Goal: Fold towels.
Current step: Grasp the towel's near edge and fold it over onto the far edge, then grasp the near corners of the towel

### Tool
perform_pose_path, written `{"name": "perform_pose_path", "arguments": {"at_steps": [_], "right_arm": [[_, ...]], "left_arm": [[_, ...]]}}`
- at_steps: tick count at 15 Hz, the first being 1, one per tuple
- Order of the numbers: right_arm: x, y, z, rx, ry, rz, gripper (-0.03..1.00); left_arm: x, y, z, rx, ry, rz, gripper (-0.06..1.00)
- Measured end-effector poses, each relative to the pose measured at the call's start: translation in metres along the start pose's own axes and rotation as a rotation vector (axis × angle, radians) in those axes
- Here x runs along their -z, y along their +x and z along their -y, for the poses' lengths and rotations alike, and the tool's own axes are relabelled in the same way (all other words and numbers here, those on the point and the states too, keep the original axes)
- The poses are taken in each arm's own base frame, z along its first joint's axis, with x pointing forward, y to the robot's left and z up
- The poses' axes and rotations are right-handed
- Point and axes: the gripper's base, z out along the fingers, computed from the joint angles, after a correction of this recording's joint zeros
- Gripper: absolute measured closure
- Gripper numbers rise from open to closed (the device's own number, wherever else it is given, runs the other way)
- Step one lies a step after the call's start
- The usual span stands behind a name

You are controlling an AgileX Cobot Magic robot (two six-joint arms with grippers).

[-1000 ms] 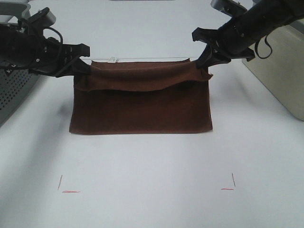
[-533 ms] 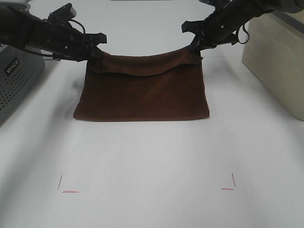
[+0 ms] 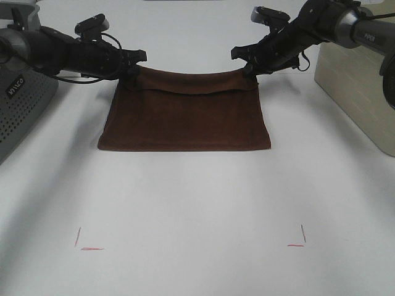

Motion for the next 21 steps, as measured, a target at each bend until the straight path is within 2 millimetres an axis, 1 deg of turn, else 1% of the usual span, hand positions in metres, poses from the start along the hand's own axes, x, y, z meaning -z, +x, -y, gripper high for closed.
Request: {"name": "perform_pose_path", "arguments": {"at_steps": [2, 3, 4, 5, 6, 7, 8, 9, 10, 11, 13, 14, 16, 17, 18, 21], "right_arm": [[0.000, -0.002, 0.001, 0.000, 0.007, 0.021, 0.97], [0.000, -0.002, 0.001, -0.002, 0.007, 0.023, 0.92], [0.000, -0.002, 0.001, -0.015, 0.007, 0.023, 0.81], [0.000, -0.002, 0.001, -0.031, 0.006, 0.020, 0.63], [0.000, -0.001, 0.001, -0.046, 0.005, 0.018, 0.45], [0.000, -0.001, 0.000, -0.048, 0.002, 0.010, 0.31], [0.000, 0.001, 0.000, -0.049, -0.003, -0.012, 0.24], [0.002, 0.002, -0.001, -0.044, -0.008, -0.036, 0.21], [0.004, 0.003, -0.002, -0.031, -0.006, -0.064, 0.20], [0.010, 0.003, -0.003, -0.008, 0.002, -0.097, 0.20], [0.025, 0.000, -0.008, 0.010, 0.018, -0.146, 0.19], [0.031, 0.000, -0.009, -0.006, 0.027, -0.172, 0.19], [0.042, 0.002, -0.013, -0.041, 0.035, -0.254, 0.19], [0.047, 0.004, -0.015, -0.044, 0.031, -0.290, 0.19], [0.053, 0.004, -0.018, -0.051, 0.024, -0.319, 0.19], [0.072, 0.003, -0.026, -0.047, 0.009, -0.382, 0.19]], "left_arm": [[-0.002, 0.002, -0.002, 0.001, -0.010, 0.000, 0.94], [-0.002, 0.002, -0.003, 0.001, -0.012, 0.003, 0.93], [-0.002, 0.002, -0.003, 0.001, -0.014, 0.005, 0.88], [-0.002, 0.002, -0.003, 0.001, -0.015, 0.006, 0.80], [-0.002, 0.002, -0.003, 0.001, -0.015, 0.006, 0.65], [-0.002, 0.002, -0.003, 0.001, -0.017, 0.007, 0.47], [-0.002, 0.002, -0.003, -0.008, -0.016, 0.003, 0.31], [-0.001, 0.001, -0.002, -0.024, -0.013, -0.003, 0.17], [0.003, -0.002, -0.001, -0.052, -0.002, -0.016, 0.08], [0.009, -0.007, 0.001, -0.077, 0.027, -0.039, 0.05], [0.024, -0.015, -0.001, -0.089, 0.095, -0.106, 0.03], [0.030, -0.018, -0.005, -0.058, 0.121, -0.139, 0.03], [0.040, -0.017, -0.019, 0.059, 0.161, -0.224, 0.03], [0.043, -0.015, -0.023, 0.094, 0.179, -0.268, 0.03], [0.046, -0.012, -0.023, 0.110, 0.201, -0.313, 0.03], [0.057, -0.008, -0.012, 0.140, 0.230, -0.391, 0.03]]}}
